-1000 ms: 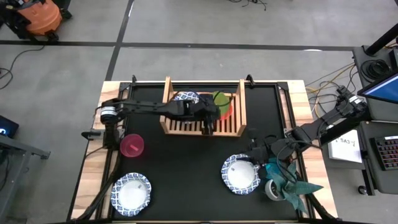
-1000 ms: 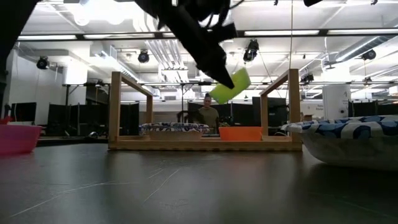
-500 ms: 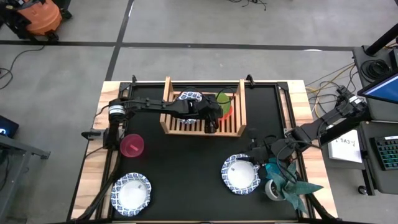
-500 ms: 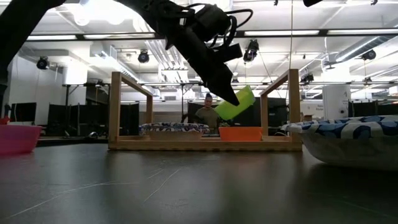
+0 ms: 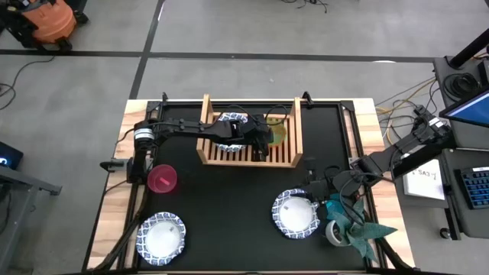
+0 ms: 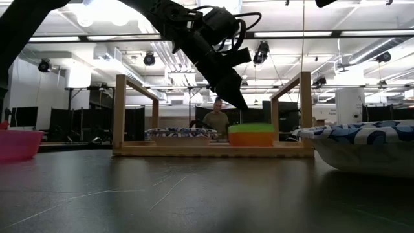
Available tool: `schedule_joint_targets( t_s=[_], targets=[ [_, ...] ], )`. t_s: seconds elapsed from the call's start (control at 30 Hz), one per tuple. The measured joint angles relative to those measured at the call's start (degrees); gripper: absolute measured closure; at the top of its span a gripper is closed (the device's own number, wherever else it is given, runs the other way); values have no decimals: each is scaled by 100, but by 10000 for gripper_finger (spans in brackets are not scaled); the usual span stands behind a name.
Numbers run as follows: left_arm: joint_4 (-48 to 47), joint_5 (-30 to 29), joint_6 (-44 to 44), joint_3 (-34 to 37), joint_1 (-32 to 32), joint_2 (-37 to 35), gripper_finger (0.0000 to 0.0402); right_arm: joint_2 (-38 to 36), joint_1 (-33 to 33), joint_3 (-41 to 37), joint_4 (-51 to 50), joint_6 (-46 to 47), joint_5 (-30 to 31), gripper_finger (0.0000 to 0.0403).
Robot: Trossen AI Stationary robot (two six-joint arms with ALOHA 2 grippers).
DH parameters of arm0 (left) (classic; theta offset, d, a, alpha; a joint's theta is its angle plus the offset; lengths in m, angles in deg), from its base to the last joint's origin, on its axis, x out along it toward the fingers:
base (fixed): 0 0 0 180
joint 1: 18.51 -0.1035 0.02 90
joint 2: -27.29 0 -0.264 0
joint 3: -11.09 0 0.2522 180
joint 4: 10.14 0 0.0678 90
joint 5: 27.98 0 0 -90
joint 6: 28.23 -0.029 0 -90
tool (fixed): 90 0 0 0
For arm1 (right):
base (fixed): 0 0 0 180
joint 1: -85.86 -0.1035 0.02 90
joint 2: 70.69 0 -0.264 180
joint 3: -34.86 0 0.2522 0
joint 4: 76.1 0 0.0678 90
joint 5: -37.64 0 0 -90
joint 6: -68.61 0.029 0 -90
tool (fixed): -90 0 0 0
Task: Place and stack bowls onto a shelf
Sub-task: Stack the small green bowl on top of the small orange bowl on the shelf, then stack the large white bowl on top of the large white bowl on the shelf
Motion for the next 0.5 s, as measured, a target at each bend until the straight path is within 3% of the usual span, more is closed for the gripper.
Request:
schedule_joint_targets(
  t_s=[0.2,0.33,0.5],
  targets=[
    [-131,-3,97,-17,14,-23,261,0,0,0,-10,0,0,335],
    [-1281,4,464,-332,131,-193,243,0,0,0,-46,39,-2,335],
    [-3394,226,1284,-1014,514,-337,240,2,0,0,-48,35,0,335]
  ],
)
